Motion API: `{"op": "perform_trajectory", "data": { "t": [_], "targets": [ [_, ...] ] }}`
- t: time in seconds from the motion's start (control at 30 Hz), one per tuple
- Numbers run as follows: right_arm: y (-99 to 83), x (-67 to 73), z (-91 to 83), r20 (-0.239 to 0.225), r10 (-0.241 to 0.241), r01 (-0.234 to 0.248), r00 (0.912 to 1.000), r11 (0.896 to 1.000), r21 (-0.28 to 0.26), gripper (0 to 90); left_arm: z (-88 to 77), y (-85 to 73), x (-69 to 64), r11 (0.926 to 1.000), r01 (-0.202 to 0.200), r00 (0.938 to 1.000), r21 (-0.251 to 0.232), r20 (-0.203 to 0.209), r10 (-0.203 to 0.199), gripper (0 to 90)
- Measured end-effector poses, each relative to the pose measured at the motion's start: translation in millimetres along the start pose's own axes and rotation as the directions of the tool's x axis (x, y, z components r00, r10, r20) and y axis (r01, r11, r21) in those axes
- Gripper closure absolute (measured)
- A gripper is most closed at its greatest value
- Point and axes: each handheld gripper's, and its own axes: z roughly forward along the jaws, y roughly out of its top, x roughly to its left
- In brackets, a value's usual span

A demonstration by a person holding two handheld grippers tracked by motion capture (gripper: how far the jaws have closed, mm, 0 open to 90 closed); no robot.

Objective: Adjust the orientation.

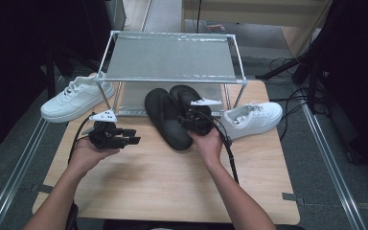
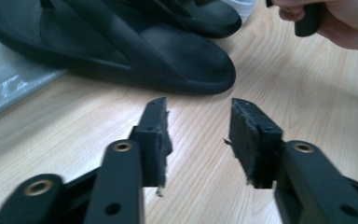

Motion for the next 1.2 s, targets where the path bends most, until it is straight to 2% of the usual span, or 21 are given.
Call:
{"op": "perform_trajectory", "data": {
  "t": [0.1,0.13,0.2,0.3,0.5,0.6,0.63,0.7,0.83,0.93,0.97,1.1,1.13,1.2],
  "targets": [
    [-5.5,0.4,-10.7,-0.033,-0.050,0.049,0.9982,0.998,-0.027,57.5,-0.7,10.1,2.3,0.9998,-0.001,1.0000,0.019,0.009,0.001,68.1],
    [-7.3,0.2,-13.8,-0.044,-0.055,0.054,0.9975,0.998,-0.026,56.4,-1.0,13.8,3.3,0.9998,0.002,0.9997,0.021,0.023,-0.003,69.7],
    [-11.2,-0.8,-19.1,-0.089,-0.040,0.040,0.9952,0.999,-0.002,56.4,-0.2,21.5,4.8,0.9997,-0.003,0.9999,0.024,0.016,0.003,72.4],
    [-20.6,-1.5,-27.6,-0.127,-0.051,0.057,0.9906,0.997,0.045,53.7,0.4,34.5,11.6,0.9992,0.000,0.9999,0.041,0.014,-0.001,72.5],
    [-38.5,-6.8,-42.5,-0.165,-0.086,0.089,0.9825,0.996,0.010,55.2,-2.8,63.1,21.8,0.9988,-0.013,0.9999,0.046,0.003,0.013,76.9],
    [-44.8,-9.3,-46.1,-0.205,-0.067,0.065,0.9764,0.998,-0.014,57.9,-3.1,81.1,27.6,0.9993,-0.009,0.9991,0.036,0.042,0.007,82.1],
    [-47.1,-9.9,-47.0,-0.213,-0.066,0.066,0.9748,0.998,-0.009,59.2,-3.2,85.7,29.4,0.9992,-0.004,0.9993,0.039,0.037,0.003,83.7],
    [-50.5,-10.5,-48.8,-0.210,-0.075,0.077,0.9748,0.997,0.002,60.7,-4.5,98.9,33.1,0.9986,-0.008,0.9999,0.053,0.008,0.008,84.7],
    [-56.3,-14.0,-51.5,-0.196,-0.086,0.088,0.9768,0.996,0.006,67.8,-6.9,125.6,35.9,0.9973,-0.048,0.9984,0.056,-0.028,0.050,85.4],
    [-59.1,-17.4,-51.5,-0.193,-0.062,0.067,0.9792,0.998,0.020,77.7,-6.6,144.1,36.3,0.9968,-0.067,0.9972,0.045,-0.032,0.068,86.9],
    [-59.9,-17.9,-51.6,-0.185,-0.071,0.077,0.9802,0.997,0.022,80.1,-4.8,151.8,35.5,0.9949,-0.087,0.9955,0.051,-0.033,0.089,89.8],
    [-64.4,-18.2,-50.8,-0.179,-0.083,0.090,0.9804,0.995,0.032,86.0,2.0,175.0,35.0,0.9894,-0.126,0.9904,0.072,-0.049,0.130,90.0],
    [-65.7,-17.9,-50.1,-0.173,-0.091,0.099,0.9807,0.995,0.035,89.2,3.2,180.5,36.2,0.9891,-0.129,0.9897,0.070,-0.053,0.133,90.0],
    [-68.8,-17.8,-47.9,-0.173,-0.087,0.096,0.9811,0.995,0.040,90.0,6.7,190.8,40.1,0.9895,-0.127,0.9896,0.069,-0.059,0.131,90.0]
  ]
}}
